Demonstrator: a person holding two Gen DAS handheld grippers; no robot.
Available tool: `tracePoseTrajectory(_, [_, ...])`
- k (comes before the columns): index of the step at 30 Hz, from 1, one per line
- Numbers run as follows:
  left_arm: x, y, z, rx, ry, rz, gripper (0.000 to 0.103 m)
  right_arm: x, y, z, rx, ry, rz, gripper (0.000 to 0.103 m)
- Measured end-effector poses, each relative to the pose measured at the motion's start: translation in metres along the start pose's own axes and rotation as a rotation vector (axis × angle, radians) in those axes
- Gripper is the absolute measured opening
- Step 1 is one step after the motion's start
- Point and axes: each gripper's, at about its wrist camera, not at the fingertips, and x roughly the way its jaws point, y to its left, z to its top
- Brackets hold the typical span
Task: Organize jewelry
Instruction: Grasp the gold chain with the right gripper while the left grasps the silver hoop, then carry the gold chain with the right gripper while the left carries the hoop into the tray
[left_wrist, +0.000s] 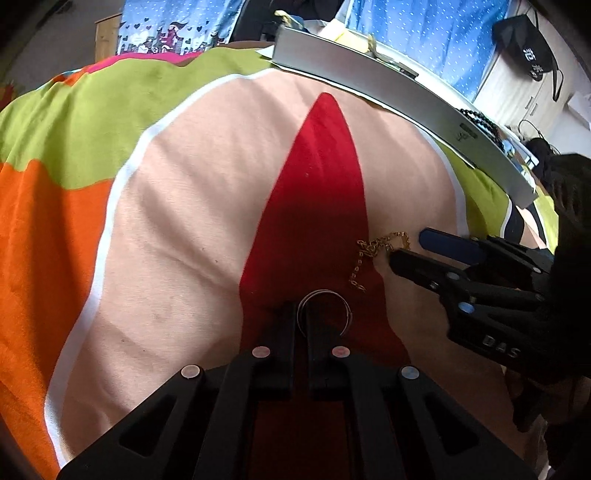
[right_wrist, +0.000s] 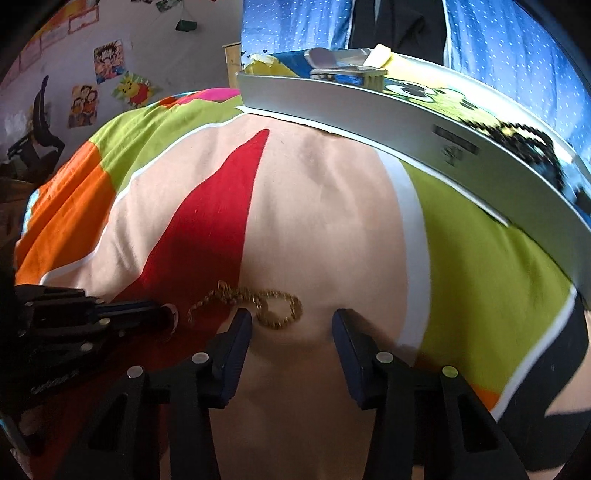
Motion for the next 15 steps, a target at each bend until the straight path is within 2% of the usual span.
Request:
tracePoseTrajectory(3, [-0.002, 0.003, -0.001, -0.013, -0.001, -0.004, 0.003, 0.008, 0.008, 0.004, -0.052, 0.021, -0.034, 0.042])
tracePoseTrajectory(5, [-0.004, 0.007, -0.001, -0.023, -0.004, -0.01, 0.003, 0.011, 0.013, 0.003, -0.08, 0.027, -0.047, 0.033])
tracePoseTrajectory(6, [-0.004, 0.006, 0.0, -0.028, -0.006, -0.014, 0.003, 0.011, 0.013, 0.003, -0.083, 0.028, -0.04, 0.02])
tracePoseTrajectory(15, [-0.022, 0.019, 0.012, -0.066, -0.041, -0.034, 0.003, -0.004, 0.011, -0.003, -0.032, -0.026, -0.048, 0.018])
